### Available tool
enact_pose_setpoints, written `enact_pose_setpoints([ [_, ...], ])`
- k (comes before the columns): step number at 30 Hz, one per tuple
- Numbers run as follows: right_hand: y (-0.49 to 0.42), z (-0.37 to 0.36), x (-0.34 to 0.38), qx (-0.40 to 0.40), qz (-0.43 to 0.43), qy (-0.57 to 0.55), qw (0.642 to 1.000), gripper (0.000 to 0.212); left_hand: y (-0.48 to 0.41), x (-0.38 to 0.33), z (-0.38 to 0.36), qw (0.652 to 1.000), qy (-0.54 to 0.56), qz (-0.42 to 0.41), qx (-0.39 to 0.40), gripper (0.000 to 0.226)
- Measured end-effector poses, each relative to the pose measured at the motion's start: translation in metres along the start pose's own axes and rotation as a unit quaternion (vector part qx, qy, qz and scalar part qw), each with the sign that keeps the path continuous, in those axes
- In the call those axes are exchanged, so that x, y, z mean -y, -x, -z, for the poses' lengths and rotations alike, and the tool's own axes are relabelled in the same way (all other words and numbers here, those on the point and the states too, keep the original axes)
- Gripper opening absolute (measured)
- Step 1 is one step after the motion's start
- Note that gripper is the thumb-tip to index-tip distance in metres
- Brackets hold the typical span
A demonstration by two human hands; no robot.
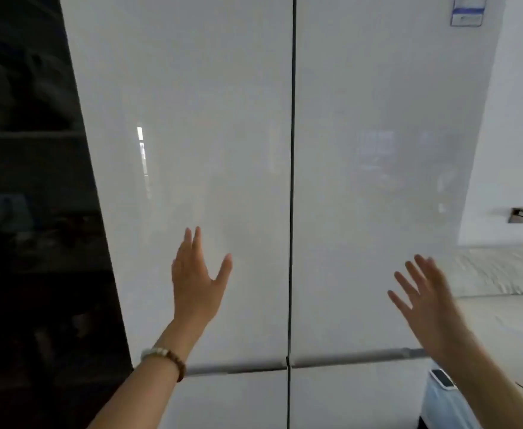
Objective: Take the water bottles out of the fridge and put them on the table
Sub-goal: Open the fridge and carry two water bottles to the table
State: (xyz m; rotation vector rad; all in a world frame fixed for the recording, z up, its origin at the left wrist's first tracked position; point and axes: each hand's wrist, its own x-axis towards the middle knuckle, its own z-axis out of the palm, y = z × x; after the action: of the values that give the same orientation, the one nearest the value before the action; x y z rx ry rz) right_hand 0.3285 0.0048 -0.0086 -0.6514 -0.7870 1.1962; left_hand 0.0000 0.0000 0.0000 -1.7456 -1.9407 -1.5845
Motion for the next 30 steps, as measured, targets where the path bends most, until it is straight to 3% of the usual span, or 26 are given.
enact_pose_setpoints([
  [3,-0.008,0.010,-0.061,0.018,-0.114,0.062,0.991,0.114,0.014,0.010,-0.050,0.994,-0.076,-0.011,0.083,0.080],
  [4,-0.011,0.014,-0.083,0.022,-0.154,0.081,0.985,0.125,0.021,0.011,-0.066,0.990,-0.087,-0.010,0.113,0.082],
  [7,-0.029,0.037,-0.153,0.001,-0.256,0.100,0.962,0.106,0.039,0.029,-0.115,0.981,-0.125,-0.011,0.147,0.083],
  [13,-0.068,0.062,-0.249,0.044,-0.367,0.122,0.921,0.131,0.060,0.066,-0.190,0.958,-0.180,0.038,0.220,0.085],
  [16,-0.090,0.062,-0.275,0.034,-0.390,0.107,0.914,0.124,0.061,0.073,-0.216,0.956,-0.196,0.057,0.211,0.096],
  [19,-0.106,0.062,-0.295,-0.031,-0.404,0.100,0.909,0.112,0.061,0.074,-0.235,0.958,-0.195,0.079,0.197,0.109],
  [21,-0.111,0.062,-0.306,-0.068,-0.404,0.080,0.909,0.117,0.059,0.075,-0.244,0.958,-0.199,0.092,0.185,0.115],
  [25,-0.108,0.061,-0.317,-0.036,-0.403,0.030,0.914,0.128,0.057,0.077,-0.254,0.957,-0.206,0.105,0.174,0.122],
  [28,-0.108,0.062,-0.321,-0.026,-0.398,0.050,0.916,0.114,0.058,0.075,-0.252,0.959,-0.203,0.105,0.166,0.123],
  [30,-0.107,0.060,-0.323,-0.070,-0.387,0.072,0.917,0.094,0.059,0.070,-0.248,0.960,-0.191,0.109,0.174,0.121],
])
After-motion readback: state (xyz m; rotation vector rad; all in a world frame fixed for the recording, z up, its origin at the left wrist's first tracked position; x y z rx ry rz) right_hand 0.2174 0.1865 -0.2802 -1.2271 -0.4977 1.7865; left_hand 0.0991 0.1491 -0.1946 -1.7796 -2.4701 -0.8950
